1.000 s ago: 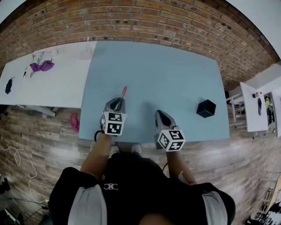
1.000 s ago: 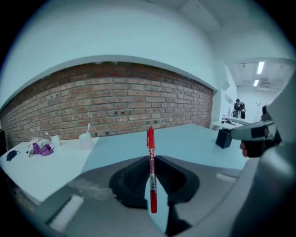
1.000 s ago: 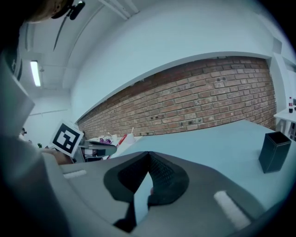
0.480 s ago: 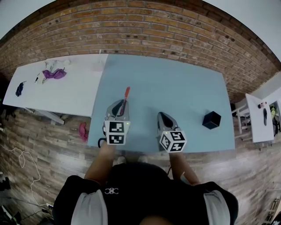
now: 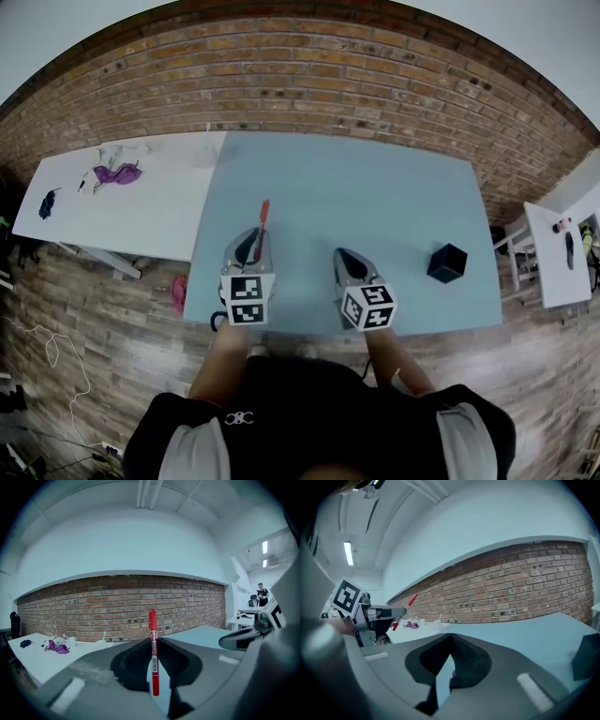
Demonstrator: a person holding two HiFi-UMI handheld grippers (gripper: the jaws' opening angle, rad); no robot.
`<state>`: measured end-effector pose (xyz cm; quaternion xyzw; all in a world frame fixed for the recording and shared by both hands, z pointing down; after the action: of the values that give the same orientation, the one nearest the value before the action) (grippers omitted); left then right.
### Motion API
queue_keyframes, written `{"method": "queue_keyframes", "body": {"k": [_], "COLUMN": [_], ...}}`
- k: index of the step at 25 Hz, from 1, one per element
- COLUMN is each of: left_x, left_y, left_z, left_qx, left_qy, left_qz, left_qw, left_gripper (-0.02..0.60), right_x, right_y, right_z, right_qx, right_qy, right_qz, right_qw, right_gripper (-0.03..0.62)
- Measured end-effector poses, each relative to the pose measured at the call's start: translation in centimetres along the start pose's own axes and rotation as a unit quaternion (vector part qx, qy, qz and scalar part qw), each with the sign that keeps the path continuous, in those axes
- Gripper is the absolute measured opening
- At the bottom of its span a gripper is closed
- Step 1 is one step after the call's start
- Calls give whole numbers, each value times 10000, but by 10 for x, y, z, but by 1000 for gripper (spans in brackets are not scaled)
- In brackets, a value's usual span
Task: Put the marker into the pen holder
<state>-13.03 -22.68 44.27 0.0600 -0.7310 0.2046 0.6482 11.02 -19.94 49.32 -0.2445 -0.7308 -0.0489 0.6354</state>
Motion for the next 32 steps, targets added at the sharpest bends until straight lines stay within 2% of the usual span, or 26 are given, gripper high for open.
{"method": "queue_keyframes", "body": {"k": [5, 14, 17, 23, 32], "left_x": [9, 17, 20, 31, 52], "left_y": [4, 7, 6, 4, -3], "left_z": [-5, 23, 30, 53, 76], "left_qx": [22, 57, 148, 339, 525], "left_qy": [284, 431, 441, 489, 633], "left_qz": [89, 198, 192, 278, 344], "left_qw": [9996, 9989, 9987, 9978, 9960], "left_gripper": [48, 48, 48, 48, 48], "right_x": [1, 1, 3, 10, 26], "right_y": [4, -6, -7, -14, -7], "right_z": [-2, 27, 33, 51, 65], "right_qx": [-35, -9, 93, 319, 714], "right_qy": [21, 160, 184, -99, -64], "right_qz": [20, 53, 84, 50, 121], "right_qw": [10000, 9999, 9998, 9994, 9974], "right_gripper": [5, 5, 5, 5, 5]}}
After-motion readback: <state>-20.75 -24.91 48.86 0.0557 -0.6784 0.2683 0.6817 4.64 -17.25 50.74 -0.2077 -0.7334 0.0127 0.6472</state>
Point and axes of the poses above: the fingertips, and each gripper's own axes: y backward along the fingers, z to its left, x out of its underside, the point moved 9 cm from there along y, backward along the fingers, and after that the axes turned 1 degree about x, right-handed, at the moved point
